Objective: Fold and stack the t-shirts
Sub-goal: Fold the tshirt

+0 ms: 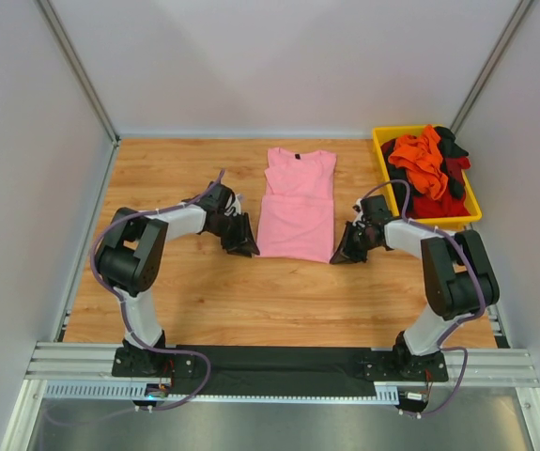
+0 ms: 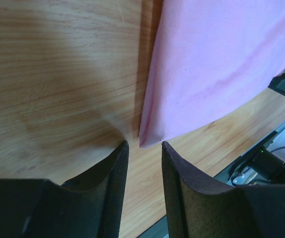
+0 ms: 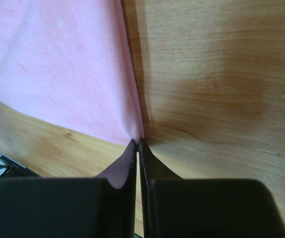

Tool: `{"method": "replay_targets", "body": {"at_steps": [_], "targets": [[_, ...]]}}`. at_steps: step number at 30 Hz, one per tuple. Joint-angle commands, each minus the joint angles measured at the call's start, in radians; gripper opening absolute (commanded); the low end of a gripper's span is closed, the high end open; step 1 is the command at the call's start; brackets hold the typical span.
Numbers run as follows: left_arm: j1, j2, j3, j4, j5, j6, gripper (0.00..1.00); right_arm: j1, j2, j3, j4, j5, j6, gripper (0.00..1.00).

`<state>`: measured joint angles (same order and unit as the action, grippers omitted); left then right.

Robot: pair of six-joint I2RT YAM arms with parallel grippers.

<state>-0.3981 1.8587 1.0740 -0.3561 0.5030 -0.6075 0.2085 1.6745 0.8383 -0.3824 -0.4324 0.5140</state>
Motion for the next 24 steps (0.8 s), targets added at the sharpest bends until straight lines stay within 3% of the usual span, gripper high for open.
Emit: {"method": "replay_targets", "body": {"at_steps": [1, 11, 16, 19, 23, 24], "targets": [[-0.002, 0.022, 0.003, 0.040, 0.011, -0.015, 0.41, 0.003, -0.032, 0.001, -0.050, 0.058, -0.032, 0.00], [-0.018, 0.042, 0.003, 0.026, -0.023, -0.025, 0.41, 0.003, -0.053, 0.001, -0.061, 0.060, -0.031, 0.00], [-0.044, 0.059, 0.021, 0.008, -0.032, -0.025, 0.35, 0.003, -0.064, 0.002, -0.064, 0.057, -0.025, 0.00], [-0.057, 0.076, 0.040, -0.012, -0.041, -0.018, 0.28, 0.002, -0.075, 0.004, -0.079, 0.066, -0.026, 0.00], [-0.067, 0.079, 0.063, -0.044, -0.053, -0.021, 0.00, 0.002, -0.081, 0.016, -0.125, 0.098, -0.028, 0.00], [-0.070, 0.065, 0.067, -0.078, -0.076, -0.021, 0.00, 0.003, -0.084, 0.022, -0.139, 0.109, -0.028, 0.00]]}}
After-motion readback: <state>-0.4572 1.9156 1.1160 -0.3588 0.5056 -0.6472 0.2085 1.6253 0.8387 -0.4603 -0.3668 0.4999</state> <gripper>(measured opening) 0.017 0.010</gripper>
